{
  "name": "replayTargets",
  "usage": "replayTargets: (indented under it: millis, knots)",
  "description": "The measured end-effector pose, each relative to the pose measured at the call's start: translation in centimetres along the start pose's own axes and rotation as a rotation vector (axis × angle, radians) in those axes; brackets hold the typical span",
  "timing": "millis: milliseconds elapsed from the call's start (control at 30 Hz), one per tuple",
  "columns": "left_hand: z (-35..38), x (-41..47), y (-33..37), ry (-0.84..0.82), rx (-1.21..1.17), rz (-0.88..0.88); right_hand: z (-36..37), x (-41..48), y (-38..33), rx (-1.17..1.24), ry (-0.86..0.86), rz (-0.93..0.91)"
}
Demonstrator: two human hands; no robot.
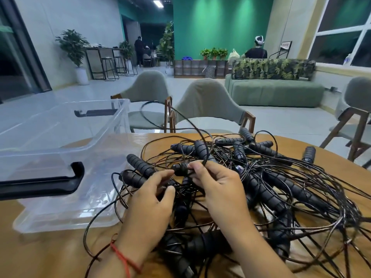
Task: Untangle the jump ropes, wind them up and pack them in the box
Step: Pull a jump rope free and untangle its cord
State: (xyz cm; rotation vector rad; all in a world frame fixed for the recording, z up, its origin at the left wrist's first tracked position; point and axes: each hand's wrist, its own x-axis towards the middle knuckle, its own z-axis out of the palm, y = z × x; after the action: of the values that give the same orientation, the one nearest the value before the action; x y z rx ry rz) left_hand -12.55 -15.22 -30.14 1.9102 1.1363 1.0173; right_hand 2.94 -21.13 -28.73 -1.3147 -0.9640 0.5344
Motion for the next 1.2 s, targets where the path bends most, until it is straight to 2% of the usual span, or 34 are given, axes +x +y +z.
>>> replayTargets:
  millis: [167,300,367,500,533,600,667,767,833,967,1067,1133,1200]
  knots:
    - [0.3,-0.1,0.2,-0.05,0.026,0.085,0.5,0.1,-0.9,0.292,0.009,0.114]
    - [1.0,-0.6,0.3,-0.114,0.083,0.204,1.0,-0.6,-3.1,0.603,-0.094,0.208]
    - [1.7,-1.1,0.6,-0.102,0.091,0.199,1.2,-1.0,-3.9,0.64,-0.122,0.214]
    - [1.3,-1.3,1.3,0.229,-0.106,0.121,0.2,-1.1,-5.2,0.731,-0.136,0.244]
    - [0.9,-1.1,1.2,0.258,-0.074,0.142,-0.2,-1.2,-5.5,0.75,-0.149,0.261]
    - [0.3,-0.7,1.3,0.184,0.104,0.277,-0.8,-1.3,-6.0,0.785,-0.174,0.296]
    - [0.4,-0.3,1.1,0.083,0.131,0.403,-1.1,-1.3,-6.2,0.795,-0.174,0.317]
    - [0.2,-0.1,0.4,0.046,-0.022,0.33,-1.8,-1.0,-6.1,0.844,-0.11,0.335]
    - [-0.2,0.0,0.1,0.042,0.046,0.367,-2.4,-0.6,-6.0,0.899,-0.061,0.326]
    - [-1.2,0.2,0.3,0.099,0.257,0.47,-3.8,-0.1,-6.0,0.992,-0.114,0.299]
    - [-2.1,0.9,-0.4,0.219,0.406,0.382,-5.5,0.4,-6.2,0.953,-0.109,0.253]
    - [-2.7,1.4,-1.1,0.286,0.392,0.309,-6.6,0.8,-6.2,0.915,-0.07,0.226]
    - [-3.1,1.5,-1.3,0.32,0.249,0.26,-7.3,1.2,-6.0,0.839,-0.011,0.213]
